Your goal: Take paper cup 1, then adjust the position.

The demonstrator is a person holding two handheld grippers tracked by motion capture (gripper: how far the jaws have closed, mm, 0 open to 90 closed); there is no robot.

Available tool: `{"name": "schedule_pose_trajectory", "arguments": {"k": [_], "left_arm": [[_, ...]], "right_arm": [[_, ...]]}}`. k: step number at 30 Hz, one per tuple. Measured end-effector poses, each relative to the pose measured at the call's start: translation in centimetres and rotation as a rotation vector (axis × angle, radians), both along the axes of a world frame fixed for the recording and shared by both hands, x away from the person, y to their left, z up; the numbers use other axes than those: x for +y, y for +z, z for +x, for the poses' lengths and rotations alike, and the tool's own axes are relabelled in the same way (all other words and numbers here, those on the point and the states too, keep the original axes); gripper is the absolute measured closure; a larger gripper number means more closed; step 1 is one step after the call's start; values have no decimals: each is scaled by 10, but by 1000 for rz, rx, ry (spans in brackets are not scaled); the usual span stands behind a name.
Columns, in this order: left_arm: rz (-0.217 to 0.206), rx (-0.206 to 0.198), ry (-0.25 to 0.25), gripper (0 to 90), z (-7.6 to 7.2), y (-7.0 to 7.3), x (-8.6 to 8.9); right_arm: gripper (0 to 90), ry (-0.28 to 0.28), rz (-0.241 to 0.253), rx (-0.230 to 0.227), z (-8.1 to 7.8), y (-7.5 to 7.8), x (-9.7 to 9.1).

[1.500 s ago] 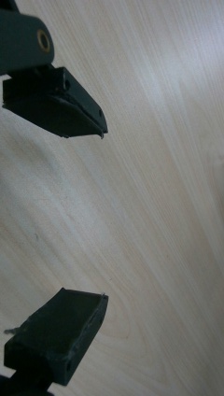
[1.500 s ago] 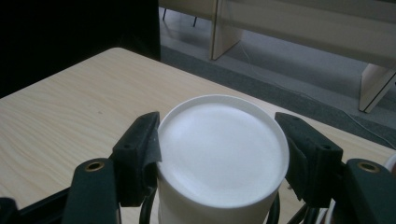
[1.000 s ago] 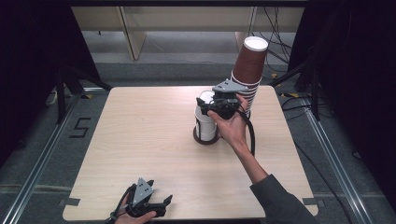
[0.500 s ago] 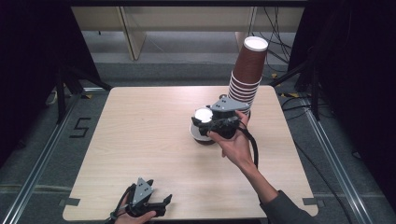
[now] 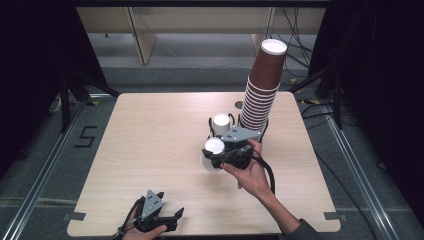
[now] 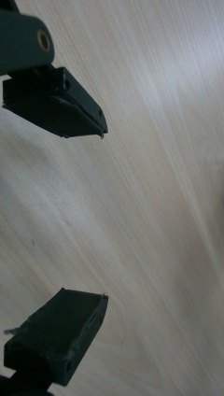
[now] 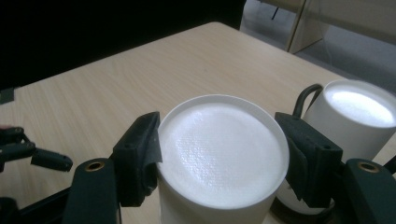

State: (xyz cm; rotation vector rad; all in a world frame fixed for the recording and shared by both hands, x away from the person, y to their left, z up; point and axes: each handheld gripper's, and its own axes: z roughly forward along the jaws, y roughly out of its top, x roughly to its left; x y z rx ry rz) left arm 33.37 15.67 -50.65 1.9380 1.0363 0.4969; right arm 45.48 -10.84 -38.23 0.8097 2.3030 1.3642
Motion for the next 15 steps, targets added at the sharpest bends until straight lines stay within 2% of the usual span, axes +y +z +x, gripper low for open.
{"name": "schedule_pose_trajectory", "arguments": {"k": [3, 4, 6, 9, 11, 13, 14, 15], "left_arm": [[-2, -3, 0, 147, 0, 1, 0], [-12, -6, 3, 147, 0, 1, -1], [-4, -3, -2, 147, -1, 0, -1], [0, -4, 0, 147, -1, 0, 0], [-17, -6, 9, 147, -2, 1, 0], [-11, -10, 12, 147, -3, 1, 1], [-39, -29, 15, 146, -2, 1, 1], [-39, -29, 15, 146, -2, 1, 1]], "right_arm": [[352, 11, -3, 13, -3, -7, 0], [352, 20, -4, 30, -6, -11, 1], [352, 33, -17, 42, -8, -12, 0], [352, 39, -7, 44, -10, -13, -1], [352, 35, -5, 47, -13, -12, -2], [352, 41, -5, 48, -16, -12, -2], [352, 47, -9, 43, -17, -12, -3], [352, 44, 0, 45, -19, -12, -3]]}}
